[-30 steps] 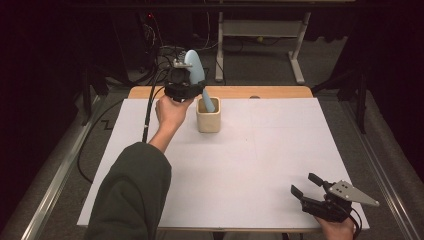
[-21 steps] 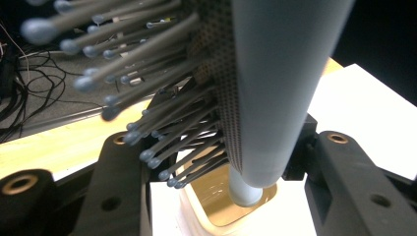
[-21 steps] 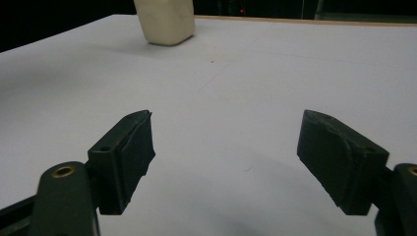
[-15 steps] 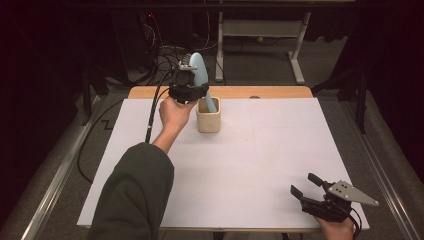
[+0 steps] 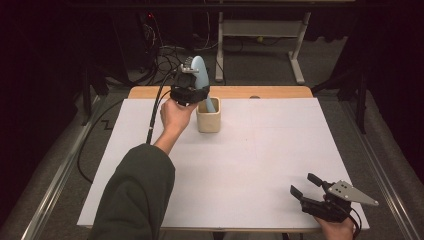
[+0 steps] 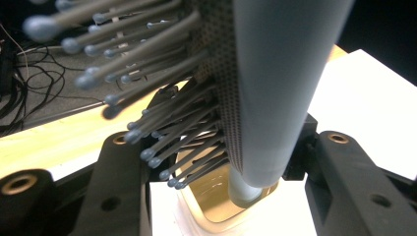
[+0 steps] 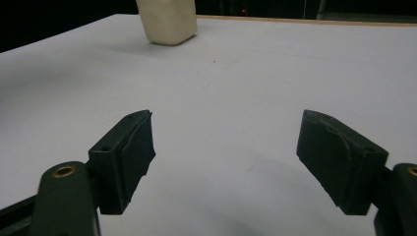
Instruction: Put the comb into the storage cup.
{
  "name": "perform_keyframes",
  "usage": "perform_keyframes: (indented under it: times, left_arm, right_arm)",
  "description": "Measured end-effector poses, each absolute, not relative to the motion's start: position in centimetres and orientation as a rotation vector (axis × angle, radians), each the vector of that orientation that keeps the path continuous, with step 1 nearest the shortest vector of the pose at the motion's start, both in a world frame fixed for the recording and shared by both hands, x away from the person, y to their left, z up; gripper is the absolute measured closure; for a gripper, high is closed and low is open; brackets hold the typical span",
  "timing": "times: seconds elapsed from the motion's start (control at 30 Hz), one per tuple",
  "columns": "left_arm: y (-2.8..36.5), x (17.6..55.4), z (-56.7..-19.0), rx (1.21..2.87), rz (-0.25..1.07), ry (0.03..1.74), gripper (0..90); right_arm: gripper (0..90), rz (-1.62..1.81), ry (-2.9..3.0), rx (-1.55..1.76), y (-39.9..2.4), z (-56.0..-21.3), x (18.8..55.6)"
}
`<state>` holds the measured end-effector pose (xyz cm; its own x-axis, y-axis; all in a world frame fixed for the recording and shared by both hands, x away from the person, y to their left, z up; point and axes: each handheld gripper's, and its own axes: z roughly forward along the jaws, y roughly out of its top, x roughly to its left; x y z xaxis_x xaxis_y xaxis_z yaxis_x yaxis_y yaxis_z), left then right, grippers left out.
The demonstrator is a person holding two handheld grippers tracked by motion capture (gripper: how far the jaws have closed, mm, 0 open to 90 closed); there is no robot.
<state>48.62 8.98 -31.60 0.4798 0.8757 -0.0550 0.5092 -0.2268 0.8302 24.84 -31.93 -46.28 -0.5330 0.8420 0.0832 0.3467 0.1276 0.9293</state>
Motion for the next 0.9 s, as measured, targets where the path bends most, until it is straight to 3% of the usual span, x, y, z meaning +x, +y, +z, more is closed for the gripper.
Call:
perform_keyframes:
  times: [0.9]
  left_arm:
    - [8.7,48.6,-32.7,1.906,0.534,1.153,52.2]
  right_arm:
    - [22.9,1.408,1.95,1.133,-31.8,-46.3,24.8]
